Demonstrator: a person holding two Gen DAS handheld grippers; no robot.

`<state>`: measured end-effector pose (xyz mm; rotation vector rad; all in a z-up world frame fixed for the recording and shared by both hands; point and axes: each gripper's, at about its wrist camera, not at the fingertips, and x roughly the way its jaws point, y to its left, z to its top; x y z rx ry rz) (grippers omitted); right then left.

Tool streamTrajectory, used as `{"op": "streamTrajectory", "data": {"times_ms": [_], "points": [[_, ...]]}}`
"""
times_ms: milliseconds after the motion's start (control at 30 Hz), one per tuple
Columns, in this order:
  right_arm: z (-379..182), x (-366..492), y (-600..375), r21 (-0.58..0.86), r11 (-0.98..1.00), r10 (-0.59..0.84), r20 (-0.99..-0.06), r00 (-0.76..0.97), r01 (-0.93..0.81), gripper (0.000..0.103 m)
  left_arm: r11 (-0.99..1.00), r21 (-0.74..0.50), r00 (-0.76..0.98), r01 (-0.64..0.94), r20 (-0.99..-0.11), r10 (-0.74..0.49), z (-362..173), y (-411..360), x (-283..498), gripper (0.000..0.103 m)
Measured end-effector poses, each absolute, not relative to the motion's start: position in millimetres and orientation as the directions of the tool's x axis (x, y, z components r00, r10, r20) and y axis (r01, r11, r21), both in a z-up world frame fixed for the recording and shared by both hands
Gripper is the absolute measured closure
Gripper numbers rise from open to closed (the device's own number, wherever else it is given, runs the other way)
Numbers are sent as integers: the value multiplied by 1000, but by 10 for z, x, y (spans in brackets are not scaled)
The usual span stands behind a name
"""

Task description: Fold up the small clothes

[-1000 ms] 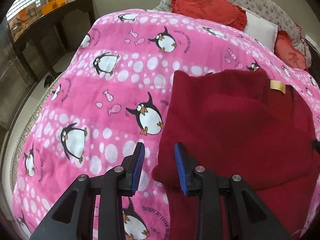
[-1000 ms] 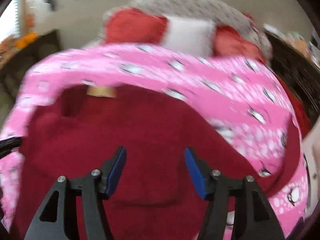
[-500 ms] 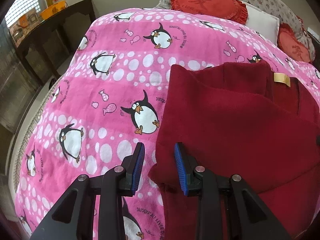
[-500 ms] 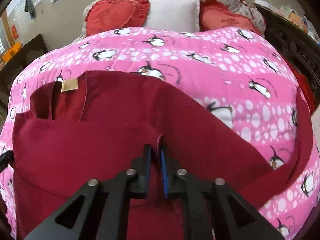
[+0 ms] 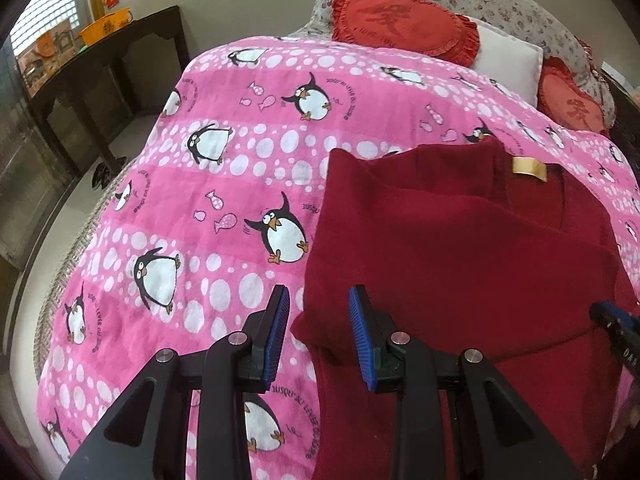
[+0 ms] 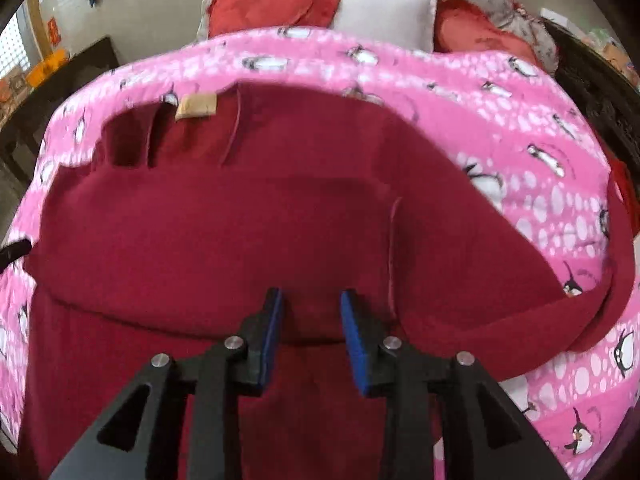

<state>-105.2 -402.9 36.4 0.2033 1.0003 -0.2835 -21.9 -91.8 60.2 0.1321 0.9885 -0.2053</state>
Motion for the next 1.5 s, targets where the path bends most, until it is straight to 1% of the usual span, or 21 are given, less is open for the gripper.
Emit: {"op": "streamTrajectory", "data": {"times_ms": [67, 100, 233, 333, 433, 600, 833, 933, 967, 1033, 1200, 1367, 1500], "points": [[471, -1088, -3999, 61, 944, -125, -843, 523, 324, 71, 970, 9, 536, 243, -835, -126, 625, -925, -252, 92], [495, -1115, -3993, 70, 944, -118, -838, 532, 321, 69, 969, 1, 535, 248, -833, -136, 627, -930, -260, 92], [574, -1146, -3946, 37, 950, -144, -828, 543, 309, 66, 962, -59, 504, 268, -842, -192, 528, -930, -262, 92], [463, -1103, -3999, 42, 943, -142, -846, 514, 329, 66, 968, -26, 504, 249, -850, -153, 406, -919, -243, 92], [317, -1069, -4074, 72, 934, -117, -863, 491, 350, 66, 970, 4, 502, 244, -856, -123, 325, -927, -230, 85], [281, -1080, -4057, 71, 932, -125, -858, 499, 355, 64, 973, -10, 496, 230, -859, -126, 236, -893, -216, 80], [280, -1092, -4033, 61, 935, -133, -853, 505, 348, 63, 972, 10, 500, 236, -859, -113, 295, -903, -284, 79], [330, -1117, -4009, 70, 937, -120, -855, 504, 343, 54, 968, -3, 504, 250, -853, -133, 424, -905, -379, 79], [353, -1142, -3996, 81, 935, -114, -852, 511, 344, 47, 966, -18, 510, 257, -847, -152, 479, -909, -426, 79], [418, -1218, -3942, 110, 932, -101, -835, 541, 345, 38, 962, -38, 522, 269, -834, -180, 585, -943, -512, 79], [522, -1372, -3906, 131, 936, -85, -818, 569, 327, 38, 940, -32, 517, 341, -828, -215, 692, -1198, -675, 79], [821, -1617, -4345, 151, 903, -145, -775, 615, 403, 38, 921, -25, 505, 389, -830, -236, 705, -1416, -754, 79], [1006, -1706, -5024, 90, 838, -281, -773, 569, 538, 38, 915, -25, 491, 402, -838, -239, 685, -1512, -738, 79]]}}
